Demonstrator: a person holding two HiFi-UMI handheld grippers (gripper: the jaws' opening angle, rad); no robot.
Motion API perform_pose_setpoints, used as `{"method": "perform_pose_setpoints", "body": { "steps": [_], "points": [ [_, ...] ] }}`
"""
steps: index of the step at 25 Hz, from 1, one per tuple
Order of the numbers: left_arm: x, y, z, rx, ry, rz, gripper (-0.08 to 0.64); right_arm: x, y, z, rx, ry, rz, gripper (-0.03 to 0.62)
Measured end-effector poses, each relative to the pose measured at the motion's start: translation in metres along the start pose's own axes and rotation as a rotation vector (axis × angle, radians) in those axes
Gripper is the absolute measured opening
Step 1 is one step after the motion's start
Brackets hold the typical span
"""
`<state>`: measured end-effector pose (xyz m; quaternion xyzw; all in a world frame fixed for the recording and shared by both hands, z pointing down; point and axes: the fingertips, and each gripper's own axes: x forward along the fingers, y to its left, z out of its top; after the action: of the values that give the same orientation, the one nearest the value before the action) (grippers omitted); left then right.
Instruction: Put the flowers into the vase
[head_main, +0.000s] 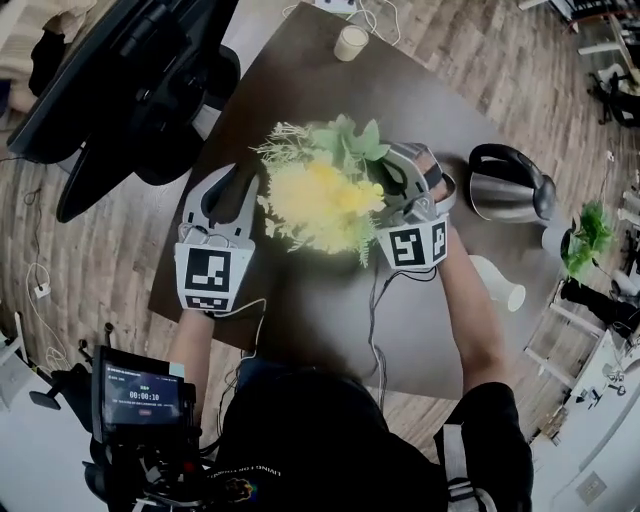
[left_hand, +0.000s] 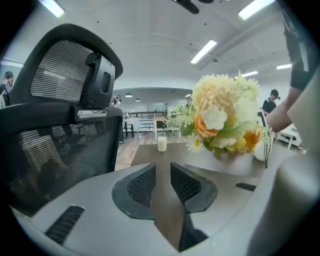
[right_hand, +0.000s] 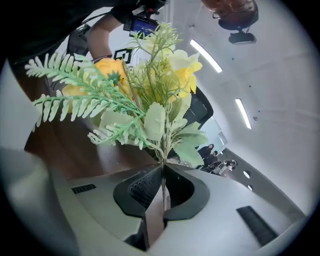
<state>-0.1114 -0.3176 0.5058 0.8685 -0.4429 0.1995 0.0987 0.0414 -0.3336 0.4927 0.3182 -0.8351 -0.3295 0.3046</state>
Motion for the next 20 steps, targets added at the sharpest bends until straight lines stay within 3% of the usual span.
{"method": "perform_pose_setpoints", "body": {
  "steps": [5, 14, 20],
  "points": [
    [0.001, -0.008, -0.001, 0.014, -0.001, -0.025, 0.094, -0.012, 0.008, 0.013, 0.176, 0.001, -0.037, 0.037],
    [-0.034, -0.074, 0.023, 0.069, -0.047, -0.060, 0.094, -0.097, 0.018, 0.044, 0.611, -0.080, -0.124, 0.035],
    [-0.056, -0.130, 0.017, 0.081, -0.037, -0.115, 0.094, -0.157, 0.041, 0.044, 0.736, -0.082, -0.130, 0.035]
  ]
}}
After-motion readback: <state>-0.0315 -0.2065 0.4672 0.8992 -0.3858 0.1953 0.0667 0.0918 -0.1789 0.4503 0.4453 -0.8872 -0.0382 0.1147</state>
